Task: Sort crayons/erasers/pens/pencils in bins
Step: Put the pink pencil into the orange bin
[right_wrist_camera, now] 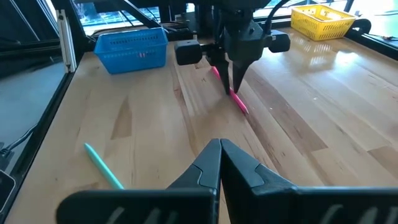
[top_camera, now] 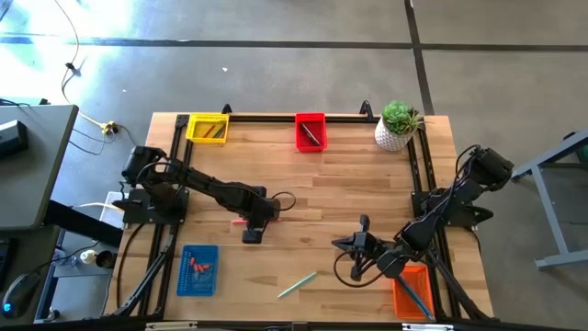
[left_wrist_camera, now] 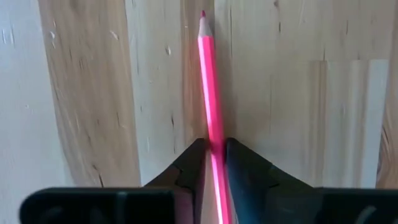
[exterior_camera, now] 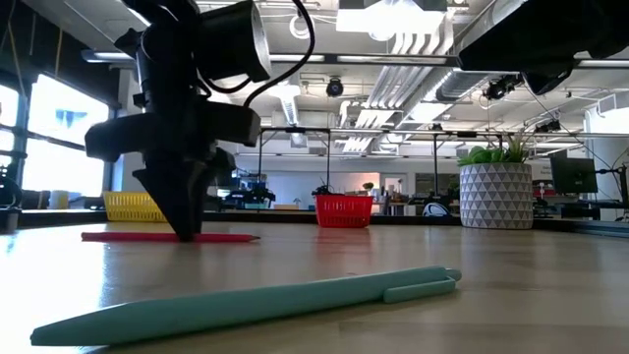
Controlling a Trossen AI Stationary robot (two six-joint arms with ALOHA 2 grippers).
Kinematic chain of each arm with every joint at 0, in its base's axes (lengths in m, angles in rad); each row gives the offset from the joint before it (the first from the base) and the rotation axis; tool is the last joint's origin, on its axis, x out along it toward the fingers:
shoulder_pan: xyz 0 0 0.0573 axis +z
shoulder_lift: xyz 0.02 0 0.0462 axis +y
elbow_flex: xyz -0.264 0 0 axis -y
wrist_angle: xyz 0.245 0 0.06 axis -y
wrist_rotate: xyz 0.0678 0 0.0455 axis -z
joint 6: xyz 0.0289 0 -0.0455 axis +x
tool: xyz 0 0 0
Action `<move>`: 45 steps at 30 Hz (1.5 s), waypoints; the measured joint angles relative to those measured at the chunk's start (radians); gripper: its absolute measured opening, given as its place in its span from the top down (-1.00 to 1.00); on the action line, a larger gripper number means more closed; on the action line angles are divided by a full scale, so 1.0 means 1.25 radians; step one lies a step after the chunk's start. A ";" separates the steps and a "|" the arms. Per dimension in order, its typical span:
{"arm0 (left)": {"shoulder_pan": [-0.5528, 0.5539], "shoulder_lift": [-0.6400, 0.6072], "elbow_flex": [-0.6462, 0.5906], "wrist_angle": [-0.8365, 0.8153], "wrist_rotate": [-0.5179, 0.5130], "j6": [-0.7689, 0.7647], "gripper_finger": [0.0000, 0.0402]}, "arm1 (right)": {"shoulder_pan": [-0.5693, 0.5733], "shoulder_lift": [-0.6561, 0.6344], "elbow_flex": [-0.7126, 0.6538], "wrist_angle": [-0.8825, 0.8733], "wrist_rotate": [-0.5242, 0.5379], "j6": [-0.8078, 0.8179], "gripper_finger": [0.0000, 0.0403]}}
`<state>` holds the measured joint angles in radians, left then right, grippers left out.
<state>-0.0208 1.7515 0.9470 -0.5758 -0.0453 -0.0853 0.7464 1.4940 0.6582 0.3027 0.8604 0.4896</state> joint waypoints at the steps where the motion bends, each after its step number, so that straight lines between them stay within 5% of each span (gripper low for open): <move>1: 0.000 0.000 0.000 -0.001 0.002 0.000 0.76 | 0.000 0.000 0.000 -0.001 0.000 0.000 1.00; 11: -0.006 -0.001 0.000 -0.018 0.014 0.002 0.97 | 0.000 0.000 0.000 -0.005 0.000 0.000 1.00; 23: -0.020 -0.012 -0.004 0.009 0.051 -0.047 1.00 | 0.000 0.001 0.000 -0.013 -0.003 0.016 1.00; 31: -0.036 -0.012 -0.005 0.081 0.075 -0.064 0.99 | -0.032 0.118 0.000 0.060 -0.015 0.134 0.99; 39: -0.046 -0.013 -0.004 0.124 0.096 -0.076 0.99 | -0.120 0.260 0.001 0.275 -0.156 0.128 0.66; 45: -0.076 -0.029 -0.002 0.133 0.068 -0.071 0.99 | -0.164 0.289 0.001 0.298 -0.187 0.123 0.36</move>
<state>-0.1158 1.7157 0.9451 -0.4100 0.0399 -0.1738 0.5414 1.8549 0.6590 0.6748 0.6263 0.6439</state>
